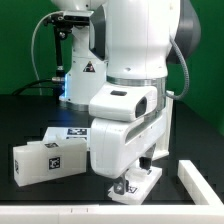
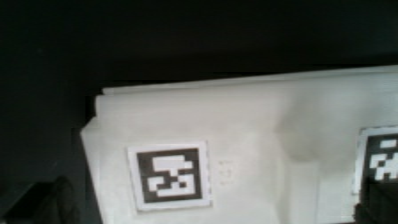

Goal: Assemble cabinet

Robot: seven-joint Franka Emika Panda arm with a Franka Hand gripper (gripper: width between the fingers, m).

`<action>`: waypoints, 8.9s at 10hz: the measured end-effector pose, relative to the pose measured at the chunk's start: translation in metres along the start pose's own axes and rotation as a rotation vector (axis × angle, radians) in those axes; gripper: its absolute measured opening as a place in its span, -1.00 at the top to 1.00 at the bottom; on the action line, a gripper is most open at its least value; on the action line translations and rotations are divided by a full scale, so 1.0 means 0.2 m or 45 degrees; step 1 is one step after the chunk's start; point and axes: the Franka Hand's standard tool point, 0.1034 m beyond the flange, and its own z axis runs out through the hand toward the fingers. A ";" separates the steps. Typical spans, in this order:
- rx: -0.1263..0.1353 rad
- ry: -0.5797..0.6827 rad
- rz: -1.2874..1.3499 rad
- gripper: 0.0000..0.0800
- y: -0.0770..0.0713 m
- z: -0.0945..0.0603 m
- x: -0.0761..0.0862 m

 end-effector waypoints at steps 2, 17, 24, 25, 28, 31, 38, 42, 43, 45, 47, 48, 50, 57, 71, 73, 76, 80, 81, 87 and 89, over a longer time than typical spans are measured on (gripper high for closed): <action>0.001 -0.001 0.000 -0.62 0.00 0.00 0.00; -0.017 -0.066 -0.069 0.85 0.20 -0.39 -0.25; -0.016 -0.101 -0.231 0.85 0.12 -0.54 -0.74; -0.015 -0.101 -0.230 0.85 0.12 -0.54 -0.74; 0.036 -0.119 -0.455 0.85 0.11 -0.53 -0.99; 0.102 -0.110 -0.499 0.85 0.07 -0.44 -1.18; 0.250 -0.070 -0.895 0.85 -0.04 -0.17 -1.36; 0.297 -0.074 -0.862 0.85 -0.04 -0.11 -1.39; 0.299 -0.074 -0.862 0.85 -0.04 -0.10 -1.39; 0.300 -0.074 -0.862 0.36 -0.04 -0.10 -1.40; 0.252 -0.082 -0.812 0.01 0.00 -0.20 -1.39; 0.209 -0.085 -0.768 -0.40 0.00 -0.29 -1.37; 0.119 -0.096 -0.631 -0.81 -0.04 -0.47 -1.23; 0.045 -0.105 -0.342 -0.99 -0.08 -0.55 -1.05; 0.001 -0.288 0.454 -0.99 -0.57 -0.42 -0.10; 0.009 -0.270 0.472 -0.99 -0.71 -0.31 0.14; 0.007 -0.261 0.473 -0.99 -0.72 -0.30 0.15; 0.007 -0.261 0.473 -0.99 -0.72 -0.30 0.15; 0.007 -0.261 0.473 -0.99 -0.72 -0.30 0.15; -0.012 -0.211 0.483 -0.99 -0.75 -0.30 0.21; -0.012 -0.211 0.483 -0.99 -0.75 -0.30 0.21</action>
Offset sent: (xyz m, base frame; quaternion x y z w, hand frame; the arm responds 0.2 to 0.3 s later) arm 0.0000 0.0000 0.0000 0.0000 0.0000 0.0000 1.0000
